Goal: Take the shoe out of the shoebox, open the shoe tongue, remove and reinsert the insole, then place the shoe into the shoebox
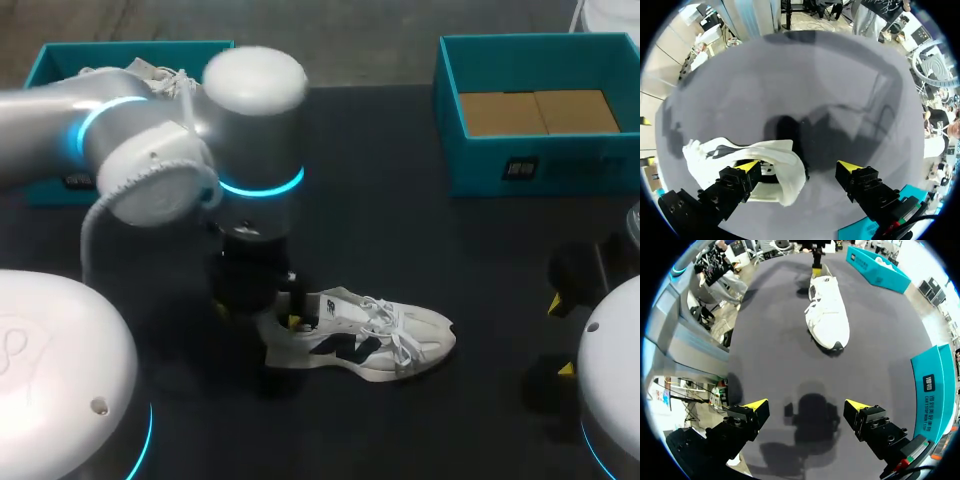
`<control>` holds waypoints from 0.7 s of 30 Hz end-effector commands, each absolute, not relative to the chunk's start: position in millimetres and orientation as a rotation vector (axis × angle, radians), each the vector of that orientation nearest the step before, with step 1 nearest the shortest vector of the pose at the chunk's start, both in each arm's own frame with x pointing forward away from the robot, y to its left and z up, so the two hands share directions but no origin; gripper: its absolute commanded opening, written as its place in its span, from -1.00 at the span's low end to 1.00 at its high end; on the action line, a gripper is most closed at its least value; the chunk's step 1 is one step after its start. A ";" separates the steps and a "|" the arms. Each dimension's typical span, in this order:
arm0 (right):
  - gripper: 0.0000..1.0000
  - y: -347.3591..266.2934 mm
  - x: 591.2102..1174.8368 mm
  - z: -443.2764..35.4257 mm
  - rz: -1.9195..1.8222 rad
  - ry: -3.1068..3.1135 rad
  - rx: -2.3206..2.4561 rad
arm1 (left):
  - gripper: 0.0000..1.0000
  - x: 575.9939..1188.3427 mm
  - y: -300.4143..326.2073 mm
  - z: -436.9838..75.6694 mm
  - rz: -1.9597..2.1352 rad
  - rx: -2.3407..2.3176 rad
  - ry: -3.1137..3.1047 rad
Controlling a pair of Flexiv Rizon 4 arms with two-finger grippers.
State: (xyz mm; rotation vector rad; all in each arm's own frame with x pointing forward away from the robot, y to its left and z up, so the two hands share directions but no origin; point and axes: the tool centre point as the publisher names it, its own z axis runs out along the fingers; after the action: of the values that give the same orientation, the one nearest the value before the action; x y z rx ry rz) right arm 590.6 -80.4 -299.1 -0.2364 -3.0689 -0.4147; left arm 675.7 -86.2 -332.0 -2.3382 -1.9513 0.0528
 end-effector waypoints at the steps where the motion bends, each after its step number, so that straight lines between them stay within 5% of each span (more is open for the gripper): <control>1: 1.00 -80.5 588.9 -299.6 -0.412 -3.072 -0.237 | 1.00 666.5 -57.2 -295.0 0.201 -2.359 -2.047; 21: 1.00 -80.5 588.9 -299.6 -0.412 -3.072 -0.237 | 1.00 656.7 -14.6 -268.3 0.926 -1.690 -2.221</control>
State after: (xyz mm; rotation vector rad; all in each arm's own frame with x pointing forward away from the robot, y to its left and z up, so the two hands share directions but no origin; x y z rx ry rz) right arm 590.6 -80.5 -299.1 -0.2364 -3.0689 -0.4147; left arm 653.0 -21.7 -263.9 -1.7759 -2.2327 0.7628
